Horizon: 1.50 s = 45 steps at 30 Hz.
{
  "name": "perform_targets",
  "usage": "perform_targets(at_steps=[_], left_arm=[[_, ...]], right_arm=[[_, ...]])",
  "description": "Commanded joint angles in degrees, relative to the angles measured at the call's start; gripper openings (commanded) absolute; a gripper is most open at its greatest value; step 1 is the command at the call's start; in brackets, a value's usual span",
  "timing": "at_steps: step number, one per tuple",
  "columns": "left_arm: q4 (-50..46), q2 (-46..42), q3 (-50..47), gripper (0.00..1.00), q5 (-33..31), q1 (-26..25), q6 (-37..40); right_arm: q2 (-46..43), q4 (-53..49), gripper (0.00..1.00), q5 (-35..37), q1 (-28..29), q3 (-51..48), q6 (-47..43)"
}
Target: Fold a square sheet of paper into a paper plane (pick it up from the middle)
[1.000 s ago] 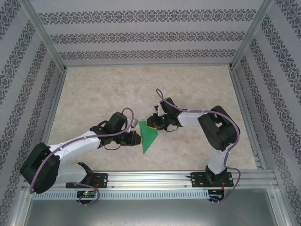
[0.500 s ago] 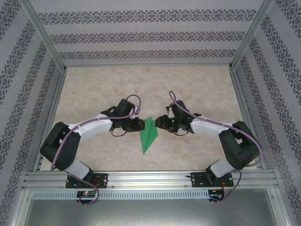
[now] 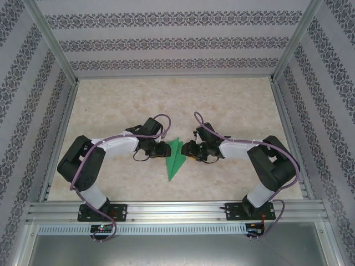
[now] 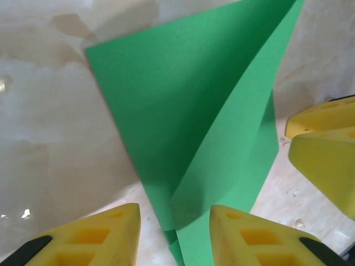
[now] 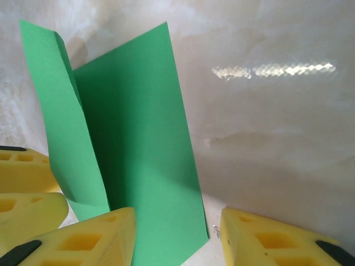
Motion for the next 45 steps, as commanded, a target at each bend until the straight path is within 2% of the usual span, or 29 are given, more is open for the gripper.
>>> perform_targets(at_steps=[1,8,24,45], left_arm=[[-1.9,0.9,2.1,0.39,-1.0,-0.9,1.8],[-2.5,2.9,2.3,0.38,-1.2,-1.6,2.3],[-2.9,6.5,3.4,0.33,-0.9,-2.9,3.1],[-3.7,6.7,4.0,0.3,-0.9,-3.7,3.4]], right_arm=[[2.3,3.4,0.44,-0.7,0.8,0.6,0.8],[2.0,5.9,0.4,-1.1,2.1,-0.5,2.5],[1.0,7.4,0.38,-1.4,3.1,-2.2,4.0],[-1.2,8.9,0.33,-1.4,3.6,-5.1,5.4]])
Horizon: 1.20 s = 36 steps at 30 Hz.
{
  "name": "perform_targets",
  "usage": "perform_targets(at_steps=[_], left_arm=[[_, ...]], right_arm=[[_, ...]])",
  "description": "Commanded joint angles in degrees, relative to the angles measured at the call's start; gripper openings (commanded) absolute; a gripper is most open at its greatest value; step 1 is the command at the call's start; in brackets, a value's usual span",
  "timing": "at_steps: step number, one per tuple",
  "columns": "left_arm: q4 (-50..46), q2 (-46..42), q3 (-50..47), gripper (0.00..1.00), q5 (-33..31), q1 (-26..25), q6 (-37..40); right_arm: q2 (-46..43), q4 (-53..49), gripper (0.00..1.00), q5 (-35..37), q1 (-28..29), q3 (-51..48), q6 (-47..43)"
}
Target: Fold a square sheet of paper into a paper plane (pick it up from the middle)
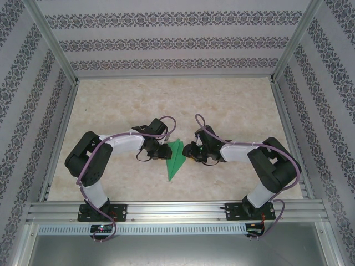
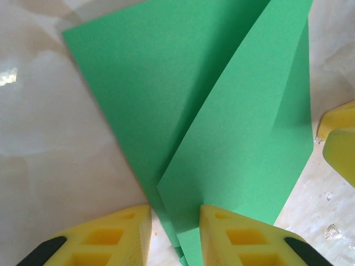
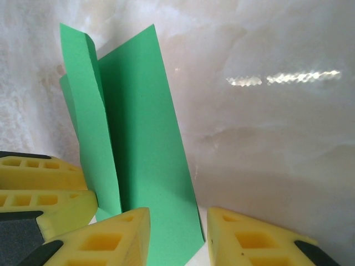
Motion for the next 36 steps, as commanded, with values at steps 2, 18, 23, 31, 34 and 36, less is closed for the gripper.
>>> perform_targets(at_steps=[2,18,23,31,34,36], left_arm=[[-0.3,1.9,0.5,0.3,0.8,-1.8,1.0],[-1.1,1.5,0.8,0.29,0.4,-1.9,1.2],[-0.4,0.9,0.0,0.28,1.0,-1.9,0.9],[-0.6,0.3,-0.8,0.28,0.8,-1.9,0.6],[-0.5,0.3,-1.0,0.28,0.7,-1.9,0.5],[-0.4,0.5,-0.9,0.28,0.8,-1.9,0.5]], right_arm=[[-0.1,2.9,0.32,-3.5,2.6,-1.4,1.2],[-2.4,4.9,0.33,-3.0,1.8,-3.3,2.3],[-1.7,7.0,0.35,-4.6,1.0,-2.4,3.2],[-3.3,0.9,0.37,0.3,0.8,0.7,1.3],[-3.8,-5.0,0.37,3.0,0.5,1.7,-0.8],[-3.4,-5.5,0.37,3.1,0.7,1.6,-1.3]])
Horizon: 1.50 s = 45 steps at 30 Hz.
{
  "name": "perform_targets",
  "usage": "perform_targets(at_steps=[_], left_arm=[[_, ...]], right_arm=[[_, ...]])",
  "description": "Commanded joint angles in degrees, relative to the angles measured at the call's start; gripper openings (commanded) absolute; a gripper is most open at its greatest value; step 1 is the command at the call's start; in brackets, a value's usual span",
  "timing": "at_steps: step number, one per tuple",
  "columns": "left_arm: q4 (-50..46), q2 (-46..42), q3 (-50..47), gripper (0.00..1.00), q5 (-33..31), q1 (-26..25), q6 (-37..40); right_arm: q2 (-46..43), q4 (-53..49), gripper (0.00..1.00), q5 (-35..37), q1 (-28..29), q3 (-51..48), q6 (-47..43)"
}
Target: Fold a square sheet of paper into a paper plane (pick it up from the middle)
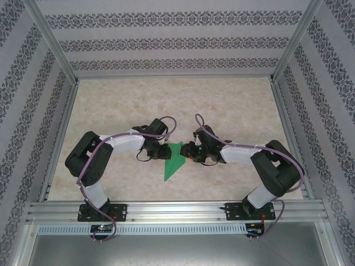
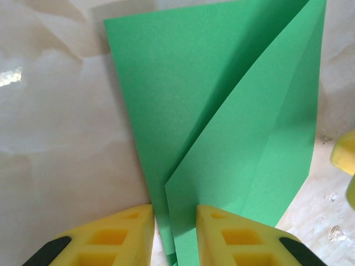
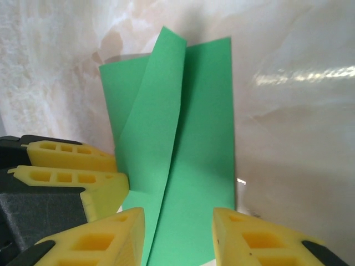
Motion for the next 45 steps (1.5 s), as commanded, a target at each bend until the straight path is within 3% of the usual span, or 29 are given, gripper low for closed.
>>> perform_targets(at_steps=[1,10,21,33,45], left_arm=[[0.3,0.5,-1.1,0.28,1.6,-1.6,0.5],[0.0,0.6,-1.2,0.27,1.3,-1.6,0.7],[0.8,0.3,-2.0,0.27,1.5,-1.6,0.1],[2.8,-1.1,-3.0,0.21,0.4,-1.3,-3.1],[4.3,-3.0,-4.9,0.19,-0.7,-1.1,-4.3]], right_arm=[[-0.7,-3.8,0.37,2.7,-0.2,1.1,-2.2],[4.7,0.1,0.36,-1.0,1.7,2.4,-1.2],[4.2,9.1,0.35,-4.5,1.7,-0.2,2.7],[5.0,16.1,0.44,-5.9,1.6,-1.6,6.5],[9.0,15.9,0.34,-4.9,2.6,1.7,4.9]])
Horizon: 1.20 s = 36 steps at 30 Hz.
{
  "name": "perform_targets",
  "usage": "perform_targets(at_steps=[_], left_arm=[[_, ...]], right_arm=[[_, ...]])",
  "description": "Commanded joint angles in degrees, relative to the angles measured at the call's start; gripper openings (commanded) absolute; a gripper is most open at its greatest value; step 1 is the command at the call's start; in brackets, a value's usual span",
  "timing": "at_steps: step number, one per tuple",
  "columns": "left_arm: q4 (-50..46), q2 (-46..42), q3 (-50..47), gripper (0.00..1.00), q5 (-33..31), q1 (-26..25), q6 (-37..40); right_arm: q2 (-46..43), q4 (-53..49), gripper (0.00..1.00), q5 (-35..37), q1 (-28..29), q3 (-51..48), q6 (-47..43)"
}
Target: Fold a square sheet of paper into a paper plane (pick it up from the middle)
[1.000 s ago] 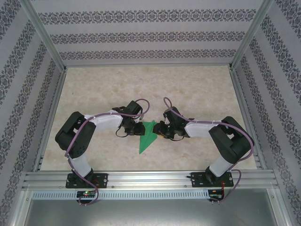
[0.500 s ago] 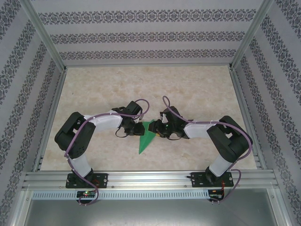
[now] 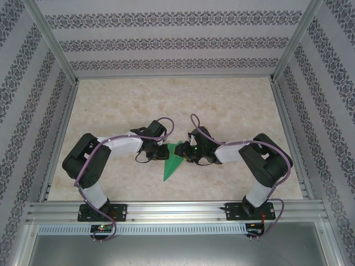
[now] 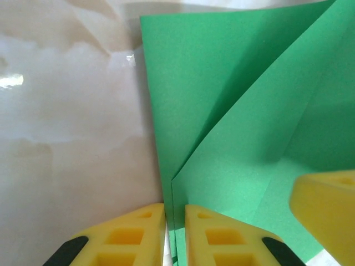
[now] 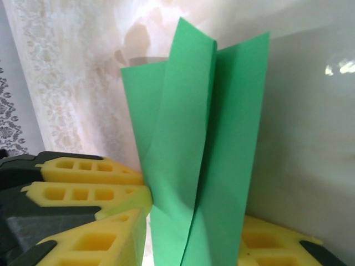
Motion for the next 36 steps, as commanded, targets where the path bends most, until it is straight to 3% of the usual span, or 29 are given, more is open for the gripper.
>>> perform_targets(at_steps=[1,15,19,23,26,32,36], left_arm=[[0.7,-1.0,-1.5,0.19,0.9,-1.1,-1.0],[1.3,-3.2,-2.0,0.2,0.3,-1.1,-1.1],[2.4,-6.2,-3.2,0.23,-0.3,-1.1,-1.2],[3.4,-11.0,-4.4,0.27,-2.9,-1.1,-1.9],[4.5,-17.1,-6.3,0.3,-7.5,-1.1,-3.0],[3.2,-29.6,-10.0,0.34,-19.7,-0.2,-4.0],[2.3,-35.2,-12.8,0.37,-25.1,0.9,-5.6]], right_arm=[[1.0,1.9,0.33,0.0,1.0,2.0,-1.1],[4.1,1.5,0.17,-0.2,1.3,5.0,-1.9],[3.4,-2.4,0.09,-0.1,1.3,6.5,-3.6],[-0.9,-11.1,0.07,1.7,0.6,8.3,-7.5],[-6.2,-26.4,0.07,7.6,0.0,12.2,-14.6],[-15.2,-57.5,0.08,28.9,-0.1,23.5,-28.1],[-16.0,-75.1,0.08,45.1,0.5,31.7,-31.1]])
